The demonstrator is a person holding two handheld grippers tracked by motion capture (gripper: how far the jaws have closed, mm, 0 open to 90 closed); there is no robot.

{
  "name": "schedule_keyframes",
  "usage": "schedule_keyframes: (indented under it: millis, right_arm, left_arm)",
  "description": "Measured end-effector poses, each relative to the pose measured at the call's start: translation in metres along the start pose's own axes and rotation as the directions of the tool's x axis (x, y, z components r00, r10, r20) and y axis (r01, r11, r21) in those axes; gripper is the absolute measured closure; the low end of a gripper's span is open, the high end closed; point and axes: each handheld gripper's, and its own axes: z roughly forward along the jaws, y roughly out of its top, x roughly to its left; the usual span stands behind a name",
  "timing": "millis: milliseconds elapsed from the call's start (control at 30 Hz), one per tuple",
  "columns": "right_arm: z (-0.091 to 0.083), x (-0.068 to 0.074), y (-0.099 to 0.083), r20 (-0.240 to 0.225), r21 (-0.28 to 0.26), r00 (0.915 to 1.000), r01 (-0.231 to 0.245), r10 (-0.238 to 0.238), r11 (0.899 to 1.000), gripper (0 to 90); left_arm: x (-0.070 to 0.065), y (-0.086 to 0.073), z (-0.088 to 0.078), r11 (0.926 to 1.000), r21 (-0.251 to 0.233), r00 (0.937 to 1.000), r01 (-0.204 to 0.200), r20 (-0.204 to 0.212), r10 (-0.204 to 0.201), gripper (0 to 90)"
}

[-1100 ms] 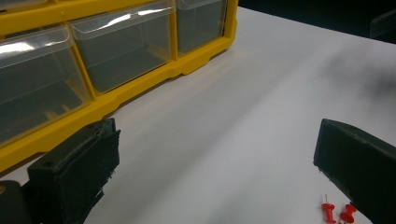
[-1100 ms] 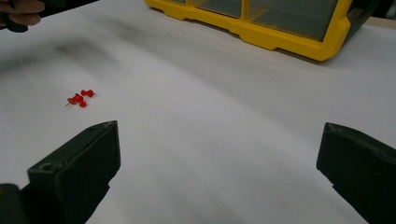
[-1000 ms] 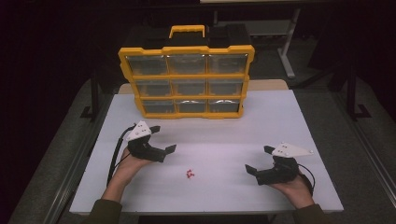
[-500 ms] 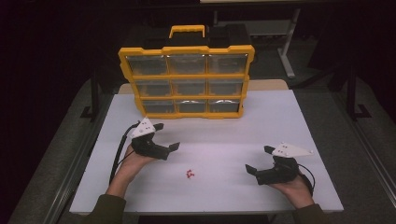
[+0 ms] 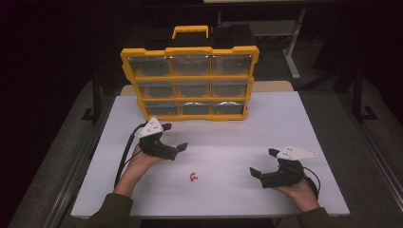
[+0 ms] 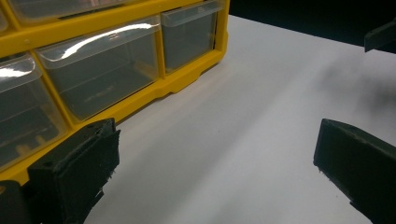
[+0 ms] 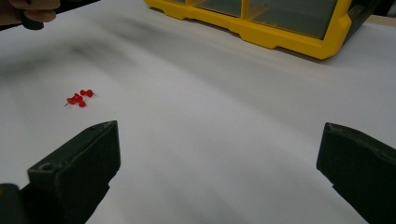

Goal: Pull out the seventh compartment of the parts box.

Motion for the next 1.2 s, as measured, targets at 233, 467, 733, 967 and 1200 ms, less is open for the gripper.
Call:
schedule_keyframes:
  millis: [233, 467, 733, 967, 1200]
  right_arm:
    - [0.000, 0.000, 0.000, -0.003, -0.002, 1.0000, -0.001, 0.001, 1.000, 0.0]
    - [0.000, -0.001, 0.000, -0.003, -0.003, 1.0000, -0.001, 0.001, 1.000, 0.0]
    - [0.000, -0.001, -0.001, -0.006, -0.005, 1.0000, 0.004, -0.004, 1.000, 0.0]
    - [0.000, -0.001, -0.001, -0.008, -0.003, 0.9999, 0.008, -0.008, 1.000, 0.0]
    - [0.001, -0.001, -0.001, -0.009, -0.001, 0.9999, 0.010, -0.010, 1.000, 0.0]
  left_arm:
    - [-0.002, 0.004, 0.008, 0.9999, -0.014, 1.0000, -0.003, 0.008, 0.003, 0.0]
    - [-0.003, 0.005, 0.018, 0.9998, -0.019, 0.9998, 0.006, 0.019, -0.006, 0.0]
    - [-0.003, 0.004, 0.025, 0.9994, -0.035, 0.9996, 0.005, 0.028, -0.004, 0.0]
    - [-0.002, 0.000, 0.033, 0.9995, -0.030, 0.9992, 0.011, 0.038, -0.010, 0.0]
    - [-0.003, -0.001, 0.035, 0.9996, -0.028, 0.9993, -0.005, 0.036, 0.006, 0.0]
